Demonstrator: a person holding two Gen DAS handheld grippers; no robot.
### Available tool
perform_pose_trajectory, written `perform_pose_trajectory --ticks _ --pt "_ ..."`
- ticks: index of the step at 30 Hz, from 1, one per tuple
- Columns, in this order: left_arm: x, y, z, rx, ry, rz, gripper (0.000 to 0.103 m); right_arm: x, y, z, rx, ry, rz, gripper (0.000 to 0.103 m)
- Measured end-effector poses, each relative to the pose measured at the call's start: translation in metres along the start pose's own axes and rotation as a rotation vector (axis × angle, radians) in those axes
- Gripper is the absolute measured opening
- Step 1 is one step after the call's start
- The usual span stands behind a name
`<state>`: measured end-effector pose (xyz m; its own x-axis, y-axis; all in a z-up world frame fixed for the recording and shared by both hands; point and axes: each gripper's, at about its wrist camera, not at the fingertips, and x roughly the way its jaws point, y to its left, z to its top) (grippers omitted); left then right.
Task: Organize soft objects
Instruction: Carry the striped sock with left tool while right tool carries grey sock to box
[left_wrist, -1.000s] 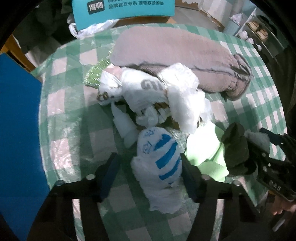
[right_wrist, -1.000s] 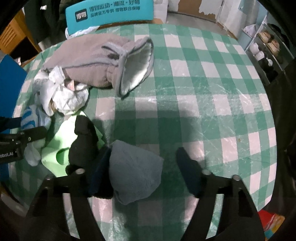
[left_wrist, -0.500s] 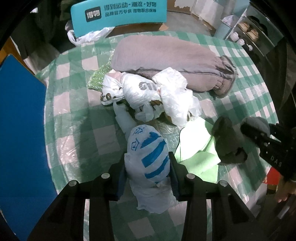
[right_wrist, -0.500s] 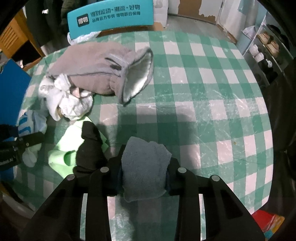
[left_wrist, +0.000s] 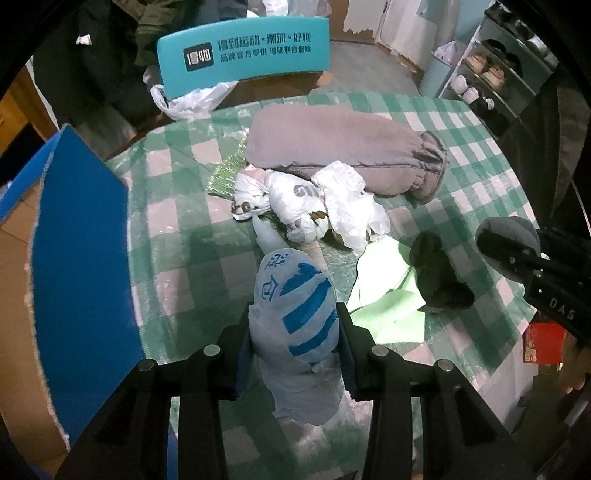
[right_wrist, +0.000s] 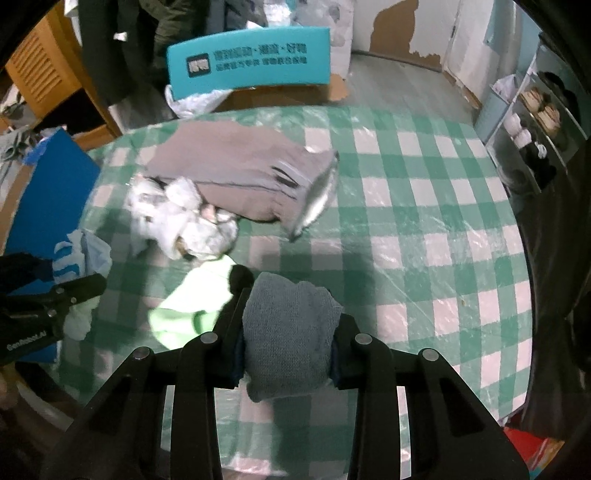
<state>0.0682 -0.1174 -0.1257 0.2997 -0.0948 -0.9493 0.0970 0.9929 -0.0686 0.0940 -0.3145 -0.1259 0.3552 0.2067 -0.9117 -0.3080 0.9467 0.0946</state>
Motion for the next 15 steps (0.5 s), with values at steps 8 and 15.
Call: perform_pose_trajectory --ticks 8,15 --pt "-0.032 0.009 -0.006 0.001 -0.046 -0.013 0.04 -0.023 0.026 0.009 -0.037 -0.033 0.033 0.033" --pt "-0.059 0.025 -0.014 -0.005 -0.082 -0.015 0.04 -0.04 0.049 0.013 -0.062 -0.06 0.075 0.032"
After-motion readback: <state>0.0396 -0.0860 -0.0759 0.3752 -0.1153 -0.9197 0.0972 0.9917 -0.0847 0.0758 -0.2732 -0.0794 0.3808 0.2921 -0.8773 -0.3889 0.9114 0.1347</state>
